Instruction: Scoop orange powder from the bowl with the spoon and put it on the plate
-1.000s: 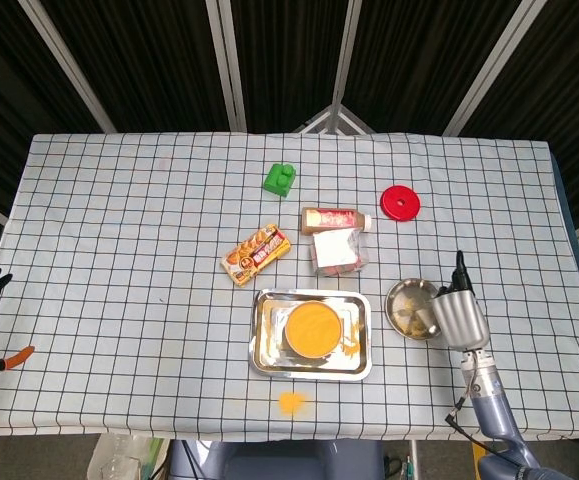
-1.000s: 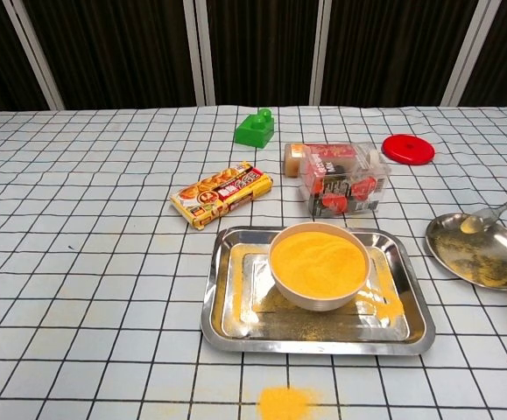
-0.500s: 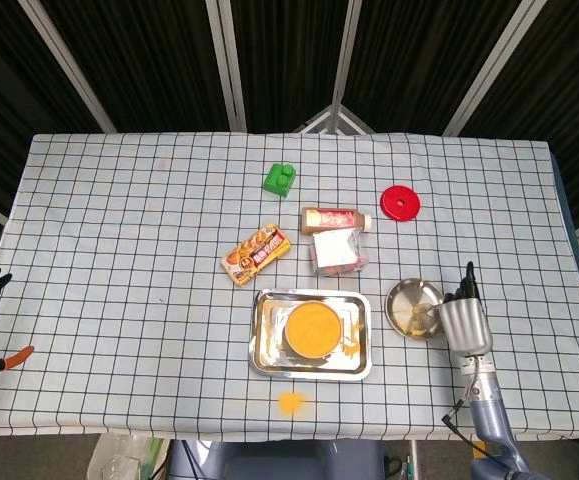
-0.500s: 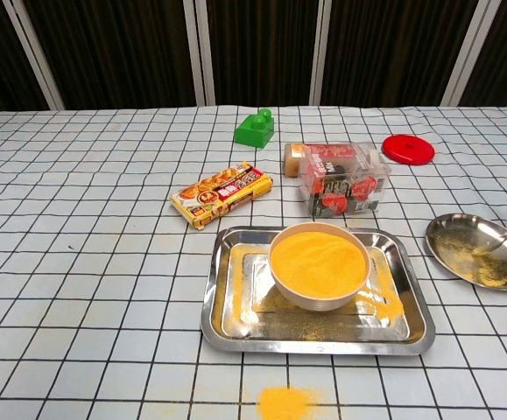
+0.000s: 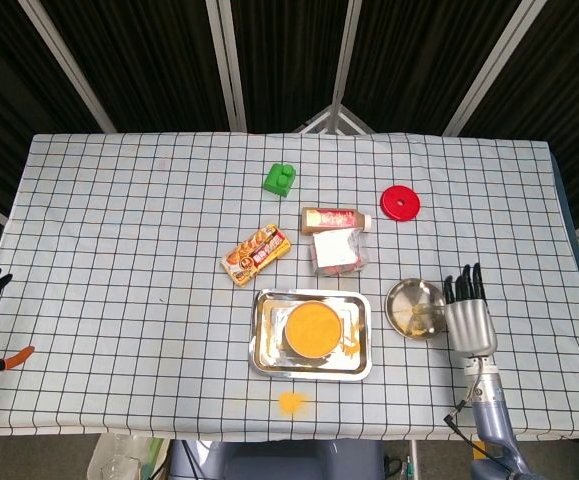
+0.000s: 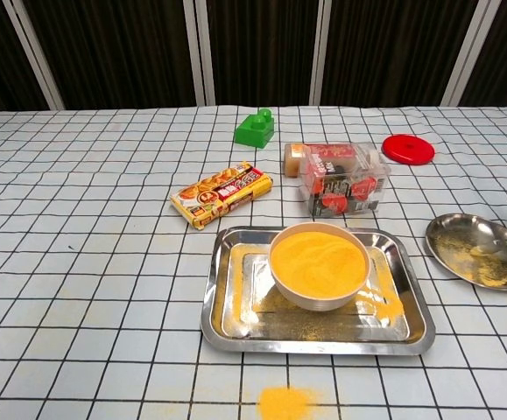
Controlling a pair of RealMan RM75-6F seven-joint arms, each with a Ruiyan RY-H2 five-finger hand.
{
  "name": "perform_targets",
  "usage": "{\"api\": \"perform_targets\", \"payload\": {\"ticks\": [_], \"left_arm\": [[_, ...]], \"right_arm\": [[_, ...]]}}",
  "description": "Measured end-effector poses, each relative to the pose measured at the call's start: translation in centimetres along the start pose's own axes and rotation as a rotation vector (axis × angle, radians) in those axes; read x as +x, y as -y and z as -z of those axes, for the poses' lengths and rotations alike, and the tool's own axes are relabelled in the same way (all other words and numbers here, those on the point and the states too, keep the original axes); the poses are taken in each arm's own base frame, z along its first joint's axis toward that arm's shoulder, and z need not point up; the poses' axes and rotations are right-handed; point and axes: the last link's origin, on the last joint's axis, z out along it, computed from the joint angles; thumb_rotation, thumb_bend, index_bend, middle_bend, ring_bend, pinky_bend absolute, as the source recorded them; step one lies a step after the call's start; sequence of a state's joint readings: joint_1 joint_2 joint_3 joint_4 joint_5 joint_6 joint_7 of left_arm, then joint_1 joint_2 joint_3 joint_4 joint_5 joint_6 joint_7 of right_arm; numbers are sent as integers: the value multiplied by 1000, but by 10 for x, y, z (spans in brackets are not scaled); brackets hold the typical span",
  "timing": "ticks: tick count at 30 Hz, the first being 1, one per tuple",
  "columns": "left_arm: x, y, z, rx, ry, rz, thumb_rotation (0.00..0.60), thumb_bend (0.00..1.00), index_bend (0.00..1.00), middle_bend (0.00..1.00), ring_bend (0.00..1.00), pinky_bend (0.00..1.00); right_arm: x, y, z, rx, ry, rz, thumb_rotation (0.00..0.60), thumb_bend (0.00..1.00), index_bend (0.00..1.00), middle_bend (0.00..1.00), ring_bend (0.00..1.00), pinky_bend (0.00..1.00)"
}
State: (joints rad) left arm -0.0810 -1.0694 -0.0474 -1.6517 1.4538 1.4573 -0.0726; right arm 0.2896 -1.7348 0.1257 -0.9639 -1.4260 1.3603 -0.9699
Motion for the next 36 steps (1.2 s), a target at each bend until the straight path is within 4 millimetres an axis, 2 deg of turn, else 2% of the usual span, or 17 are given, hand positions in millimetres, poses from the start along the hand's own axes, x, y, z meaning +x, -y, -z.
{"api": "perform_targets", "payload": {"ticks": [5,10,23,29,36], "left_arm": [[0,0,0,0,0,-1,600,11,0,0,0,0],[0,0,0,0,1,-2,600,10,0,0,0,0],[1,0,1,-1,3,-5,600,10,0,0,0,0],[1,1,2,-15,-2,-33,600,9,0,0,0,0],[1,1,5,-47,-15,-78,600,8,0,0,0,0]], "right_arm": [[1,-6,1,-5,1,6,600,425,0,13,0,0],[1,-14,1,-14,8,16,600,357,0,0,0,0],[3,-49,7,-33,10,8,600,354,0,0,0,0],[11,-69,25,10,-11,-123,600,353,0,0,0,0],[32,-103,53,67,19,-407,600,354,0,0,0,0]]}}
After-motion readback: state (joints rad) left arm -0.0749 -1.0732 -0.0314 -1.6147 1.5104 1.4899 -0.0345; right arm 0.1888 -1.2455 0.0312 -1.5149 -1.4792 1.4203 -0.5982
